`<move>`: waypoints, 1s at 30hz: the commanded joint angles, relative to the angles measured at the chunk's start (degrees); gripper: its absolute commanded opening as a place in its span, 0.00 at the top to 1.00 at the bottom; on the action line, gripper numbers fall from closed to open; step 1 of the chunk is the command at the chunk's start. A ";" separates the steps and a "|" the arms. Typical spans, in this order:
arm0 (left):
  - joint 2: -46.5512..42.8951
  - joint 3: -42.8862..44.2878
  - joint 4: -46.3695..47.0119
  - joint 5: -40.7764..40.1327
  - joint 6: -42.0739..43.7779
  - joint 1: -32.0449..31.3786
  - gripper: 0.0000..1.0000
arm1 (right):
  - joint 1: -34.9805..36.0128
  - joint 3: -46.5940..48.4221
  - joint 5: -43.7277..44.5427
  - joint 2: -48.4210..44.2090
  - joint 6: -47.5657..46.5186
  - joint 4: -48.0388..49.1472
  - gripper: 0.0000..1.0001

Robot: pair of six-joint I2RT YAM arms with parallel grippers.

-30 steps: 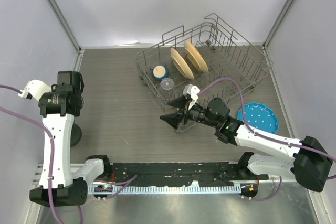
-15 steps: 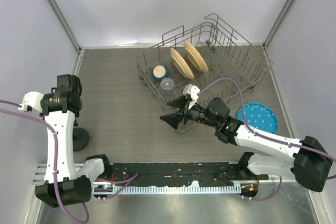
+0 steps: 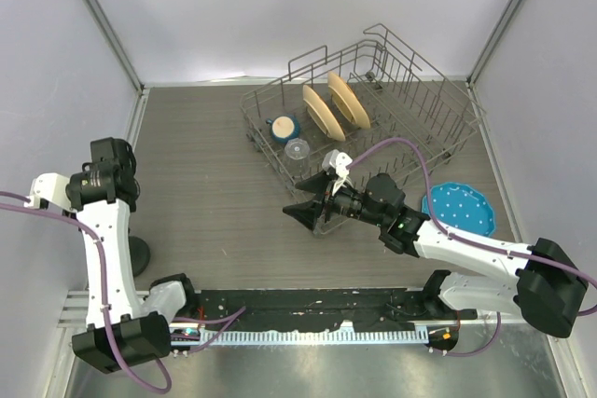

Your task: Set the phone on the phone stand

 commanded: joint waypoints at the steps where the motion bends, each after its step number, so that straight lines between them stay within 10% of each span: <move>1: -0.87 0.98 -14.98 -7.30 0.88 1.17 1.00 | -0.18 1.11 -0.70 -0.11 0.24 3.48 0.24; 15: -2.27 -4.64 -7.34 -3.61 2.99 3.28 1.00 | -0.18 0.94 -0.43 -0.90 -0.03 2.86 0.24; 21: -2.18 -5.00 -7.07 -2.82 3.08 3.28 0.83 | -0.18 1.02 -0.26 -0.55 -0.12 2.86 0.24; 23: -2.45 -5.52 -6.64 -1.59 3.26 3.28 1.00 | -0.18 1.02 -0.26 -0.38 -0.21 2.86 0.24; 30: -3.77 -6.75 -5.32 5.17 3.43 3.89 1.00 | -0.18 1.11 -0.26 0.06 -0.21 2.86 0.24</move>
